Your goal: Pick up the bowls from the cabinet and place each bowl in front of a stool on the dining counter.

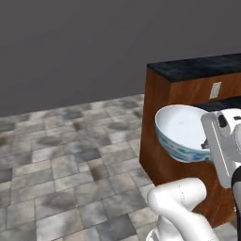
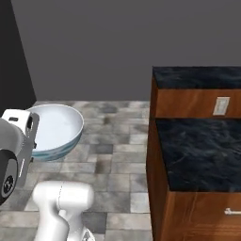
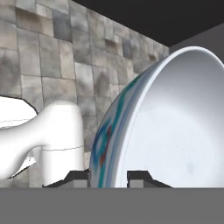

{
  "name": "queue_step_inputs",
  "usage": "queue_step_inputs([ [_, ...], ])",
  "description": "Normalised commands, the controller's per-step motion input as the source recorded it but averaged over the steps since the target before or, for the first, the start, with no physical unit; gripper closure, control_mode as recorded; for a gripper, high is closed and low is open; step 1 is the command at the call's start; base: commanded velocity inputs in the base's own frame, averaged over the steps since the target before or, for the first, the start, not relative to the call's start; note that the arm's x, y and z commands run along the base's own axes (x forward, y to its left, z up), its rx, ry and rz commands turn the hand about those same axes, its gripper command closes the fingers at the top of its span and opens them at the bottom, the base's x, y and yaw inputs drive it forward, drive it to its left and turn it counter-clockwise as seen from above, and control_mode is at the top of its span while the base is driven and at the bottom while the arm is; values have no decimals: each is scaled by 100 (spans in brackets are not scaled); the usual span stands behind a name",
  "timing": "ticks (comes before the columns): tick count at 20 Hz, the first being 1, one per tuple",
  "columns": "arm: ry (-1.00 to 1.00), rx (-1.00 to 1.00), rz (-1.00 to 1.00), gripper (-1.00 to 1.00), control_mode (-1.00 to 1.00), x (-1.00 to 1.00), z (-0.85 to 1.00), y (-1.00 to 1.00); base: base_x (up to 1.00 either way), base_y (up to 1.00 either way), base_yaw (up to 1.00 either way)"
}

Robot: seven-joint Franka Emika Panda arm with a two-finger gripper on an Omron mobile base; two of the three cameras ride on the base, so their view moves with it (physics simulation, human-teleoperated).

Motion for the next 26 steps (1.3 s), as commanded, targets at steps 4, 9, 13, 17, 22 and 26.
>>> queue_step_inputs([
  [4, 0, 0, 0, 100, 100, 0, 0, 0, 100, 100, -17],
  [9, 0, 0, 0, 100, 100, 0, 0, 0, 100, 100, -16],
  [13, 0, 0, 0, 100, 100, 0, 0, 0, 100, 100, -16],
  [17, 0, 0, 0, 100, 100, 0, 0, 0, 100, 94, -23],
  [22, 0, 0, 0, 100, 100, 0, 0, 0, 100, 70, -34],
  [26, 0, 0, 0, 100, 100, 0, 0, 0, 100, 63, -33],
])
